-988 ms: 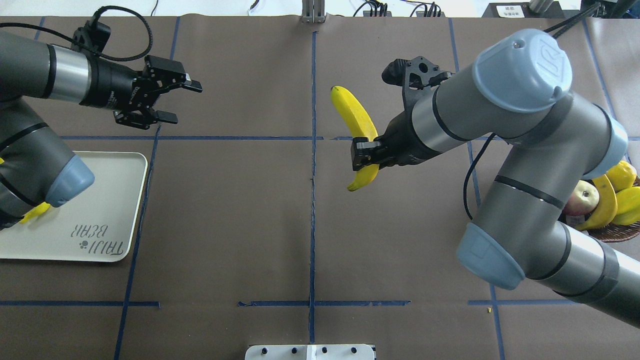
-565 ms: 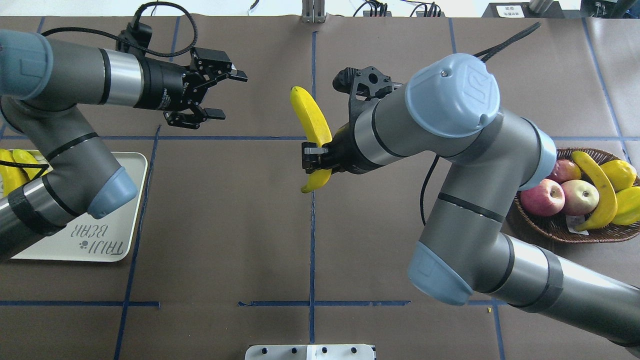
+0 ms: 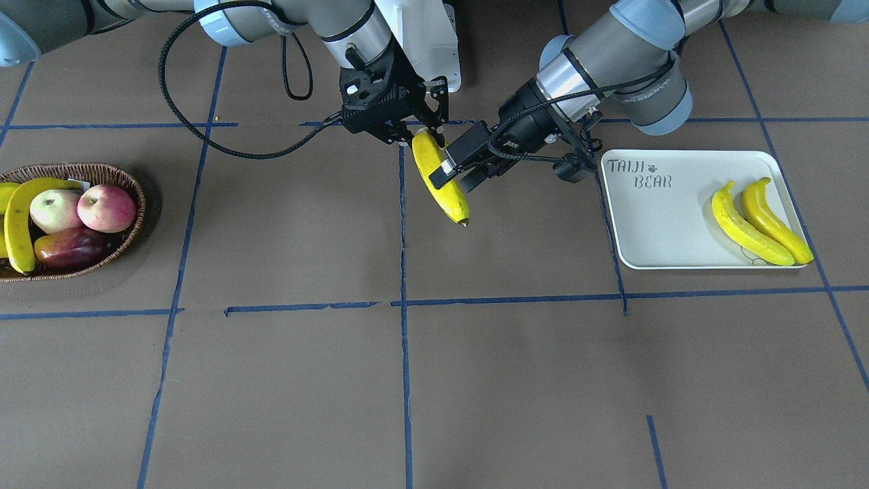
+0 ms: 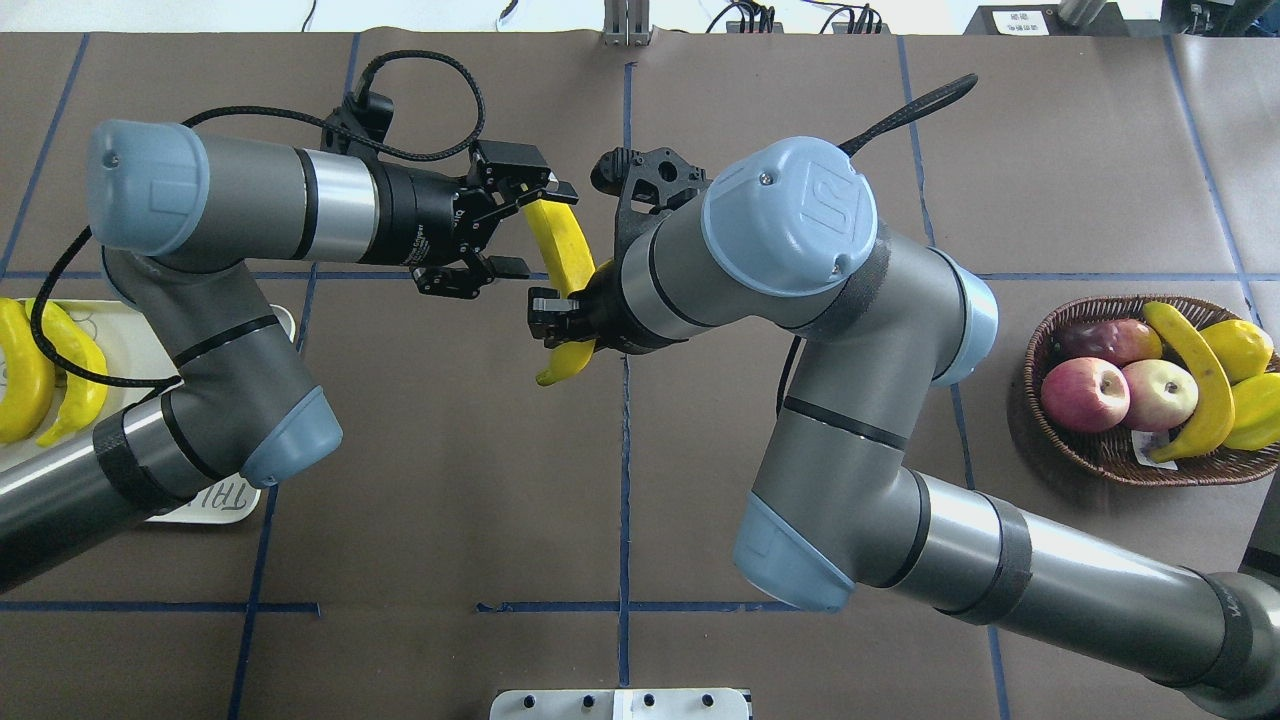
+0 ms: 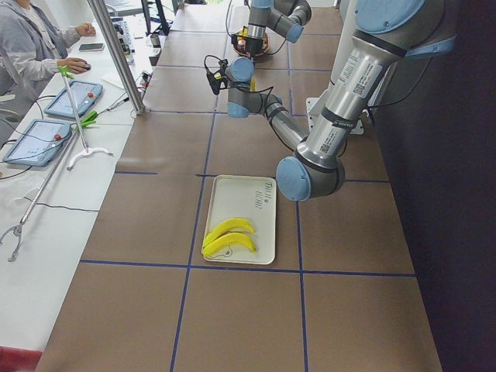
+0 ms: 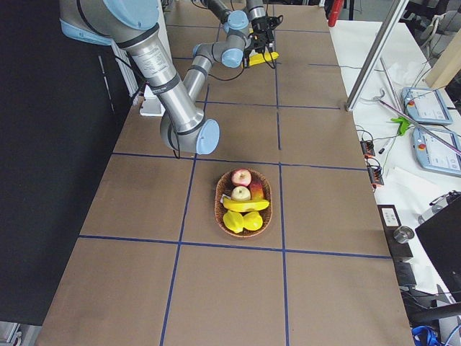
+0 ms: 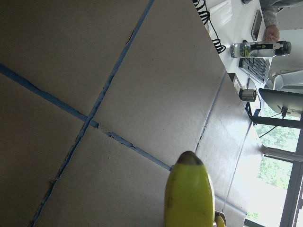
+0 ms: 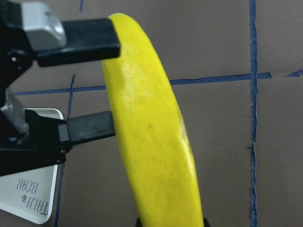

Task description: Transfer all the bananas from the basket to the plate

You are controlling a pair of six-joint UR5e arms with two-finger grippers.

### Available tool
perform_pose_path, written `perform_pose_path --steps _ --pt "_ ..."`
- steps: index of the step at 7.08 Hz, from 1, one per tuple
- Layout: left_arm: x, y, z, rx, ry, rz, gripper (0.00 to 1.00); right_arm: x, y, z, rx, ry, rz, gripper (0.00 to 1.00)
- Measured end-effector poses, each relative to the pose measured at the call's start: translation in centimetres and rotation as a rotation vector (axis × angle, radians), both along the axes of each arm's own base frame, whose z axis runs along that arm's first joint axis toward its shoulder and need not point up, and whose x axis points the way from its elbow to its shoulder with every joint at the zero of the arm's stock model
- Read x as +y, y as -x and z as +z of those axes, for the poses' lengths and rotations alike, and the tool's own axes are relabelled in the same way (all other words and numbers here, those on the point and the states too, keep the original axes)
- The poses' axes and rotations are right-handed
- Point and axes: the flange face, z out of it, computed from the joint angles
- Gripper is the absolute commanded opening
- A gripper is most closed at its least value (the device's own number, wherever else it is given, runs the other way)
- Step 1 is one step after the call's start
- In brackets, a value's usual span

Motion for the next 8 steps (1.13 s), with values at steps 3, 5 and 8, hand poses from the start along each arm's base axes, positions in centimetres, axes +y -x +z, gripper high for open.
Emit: perform_pose_path --steps 3,5,8 --pt "0.1 -0.38 -0.05 -0.003 0.004 -0.01 0.52 0.24 0.2 -0.12 -0.002 0.001 -0.004 0.02" --pt "0.29 -0.57 -0.33 0.001 0.001 -0.009 0.52 0.42 0.33 -0.12 -0.002 0.0 -0.007 0.02" --pt "0.33 -0.63 -0.33 0.001 0.001 -0.009 0.0 0.52 0.41 -0.12 -0.003 -0.001 -0.01 0.14"
